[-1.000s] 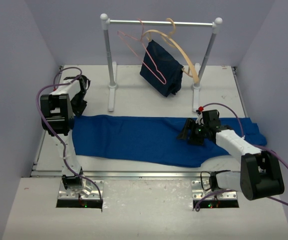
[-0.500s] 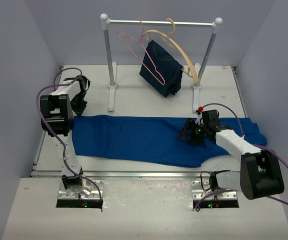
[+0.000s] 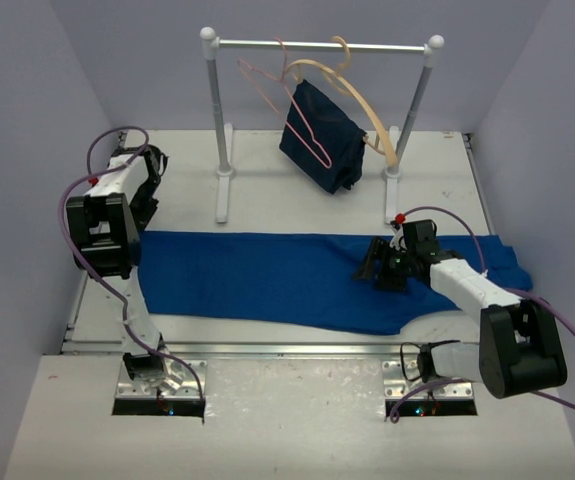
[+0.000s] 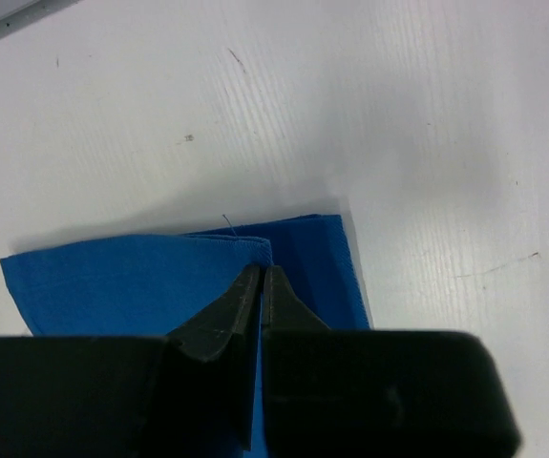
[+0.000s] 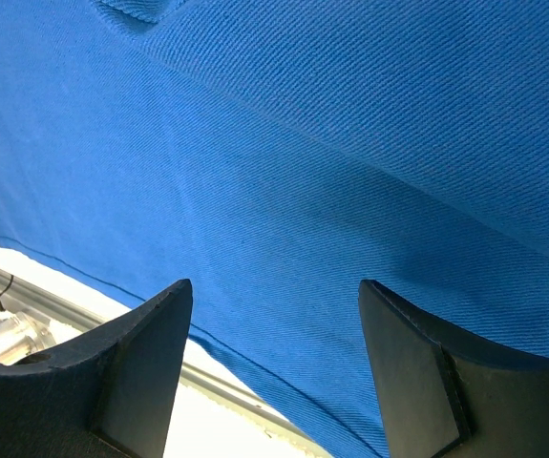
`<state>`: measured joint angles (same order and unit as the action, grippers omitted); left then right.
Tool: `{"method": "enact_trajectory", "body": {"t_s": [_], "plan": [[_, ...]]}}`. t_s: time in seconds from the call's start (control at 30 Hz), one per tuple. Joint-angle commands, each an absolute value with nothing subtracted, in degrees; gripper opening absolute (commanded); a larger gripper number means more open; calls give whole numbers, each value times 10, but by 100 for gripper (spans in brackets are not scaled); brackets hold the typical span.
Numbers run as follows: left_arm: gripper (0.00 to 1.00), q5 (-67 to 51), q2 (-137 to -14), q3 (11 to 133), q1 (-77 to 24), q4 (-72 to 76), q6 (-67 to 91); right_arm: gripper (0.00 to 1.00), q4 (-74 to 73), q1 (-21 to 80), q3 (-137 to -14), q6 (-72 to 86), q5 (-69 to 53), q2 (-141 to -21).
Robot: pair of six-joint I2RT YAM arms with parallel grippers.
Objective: Place the trousers on the hanger
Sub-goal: Flatten out the trousers at the center of the board.
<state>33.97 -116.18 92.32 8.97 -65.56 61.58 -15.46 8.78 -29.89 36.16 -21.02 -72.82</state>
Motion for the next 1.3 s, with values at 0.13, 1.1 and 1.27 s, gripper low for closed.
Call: {"method": "enact_trajectory", "body": {"t_s": [0.13,1.1,1.27], "plan": [[0,389,-1189,968,100,-661,615,71,-142,92,-301,355,-209,-728],[100,377,-1083,1012,37,-735,644,99,-277,192,-355,335,-19,-682],[100,248,-925,773,-102,-570,682,99,-254,257,-330,405,-17,-734]]}}
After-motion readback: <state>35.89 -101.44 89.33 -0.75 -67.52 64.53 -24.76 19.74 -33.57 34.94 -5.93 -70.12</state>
